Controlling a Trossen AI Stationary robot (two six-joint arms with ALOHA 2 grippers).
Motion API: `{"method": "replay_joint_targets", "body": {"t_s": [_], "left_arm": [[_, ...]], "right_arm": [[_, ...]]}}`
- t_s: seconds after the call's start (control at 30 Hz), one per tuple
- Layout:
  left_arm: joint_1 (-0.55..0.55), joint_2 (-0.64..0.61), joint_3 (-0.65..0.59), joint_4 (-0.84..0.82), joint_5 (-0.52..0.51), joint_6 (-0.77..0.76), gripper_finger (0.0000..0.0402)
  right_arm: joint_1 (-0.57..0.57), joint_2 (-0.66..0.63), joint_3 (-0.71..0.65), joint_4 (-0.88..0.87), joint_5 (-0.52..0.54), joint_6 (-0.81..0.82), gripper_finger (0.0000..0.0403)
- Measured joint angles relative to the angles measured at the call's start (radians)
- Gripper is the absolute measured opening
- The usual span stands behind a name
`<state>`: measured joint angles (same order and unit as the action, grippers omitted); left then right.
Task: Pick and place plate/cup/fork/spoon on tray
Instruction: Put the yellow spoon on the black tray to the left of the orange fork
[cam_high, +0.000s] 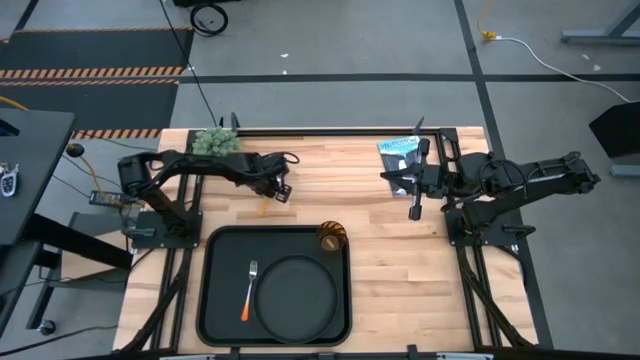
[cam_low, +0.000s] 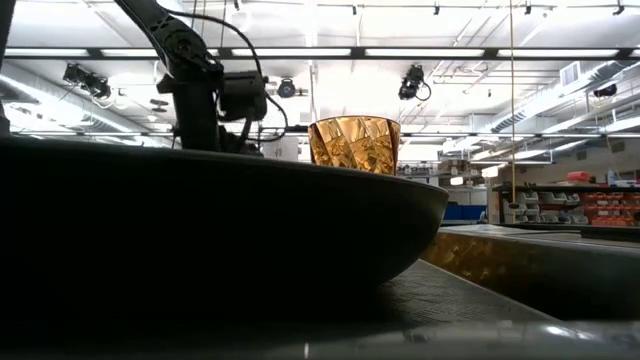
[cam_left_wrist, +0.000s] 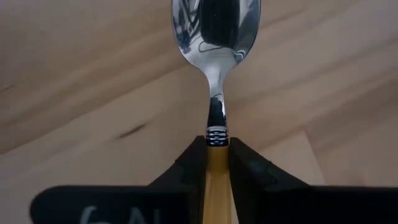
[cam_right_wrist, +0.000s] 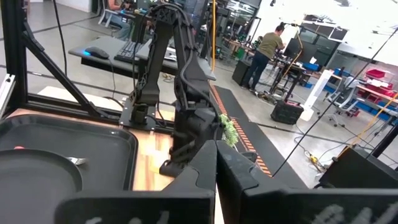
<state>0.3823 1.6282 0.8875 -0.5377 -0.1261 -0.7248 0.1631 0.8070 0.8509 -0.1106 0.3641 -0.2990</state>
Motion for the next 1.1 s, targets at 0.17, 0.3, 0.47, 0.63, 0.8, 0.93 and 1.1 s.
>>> {"method": "replay_joint_targets", "body": {"t_s": [0.17,0.3,0.47,0.63,0.8,0.93,1.1], "left_arm": [[0.0,-0.102,0.001,-0.055,0.003,-0.016,0.0053],[-0.02,-0.203,0.002,-0.129,0.001,-0.049,0.0053],[-0.064,-0.32,0.002,-0.229,-0.004,-0.109,0.0054],[-0.096,-0.428,0.002,-0.297,-0.017,-0.171,0.0054],[-0.126,-0.524,0.002,-0.338,-0.029,-0.221,0.0054],[-0.168,-0.583,0.002,-0.355,-0.034,-0.269,0.0054],[-0.249,-0.611,0.003,-0.351,-0.047,-0.344,0.0054]], "right_arm": [[0.0,0.0,0.0,-0.002,0.0,0.0,0.0007],[0.0,0.0,0.0,-0.002,0.0,0.0,0.0007],[0.0,0.0,0.0,-0.003,0.0,0.0,0.0007],[0.0,0.0,0.0,-0.003,0.0,0.0,0.0007],[0.0,0.002,0.0,0.005,0.0,0.0,0.0007],[0.0,0.009,0.0,0.005,0.0,0.0,0.0007],[-0.001,0.013,0.0,0.005,0.0,0.0,0.0007]]}}
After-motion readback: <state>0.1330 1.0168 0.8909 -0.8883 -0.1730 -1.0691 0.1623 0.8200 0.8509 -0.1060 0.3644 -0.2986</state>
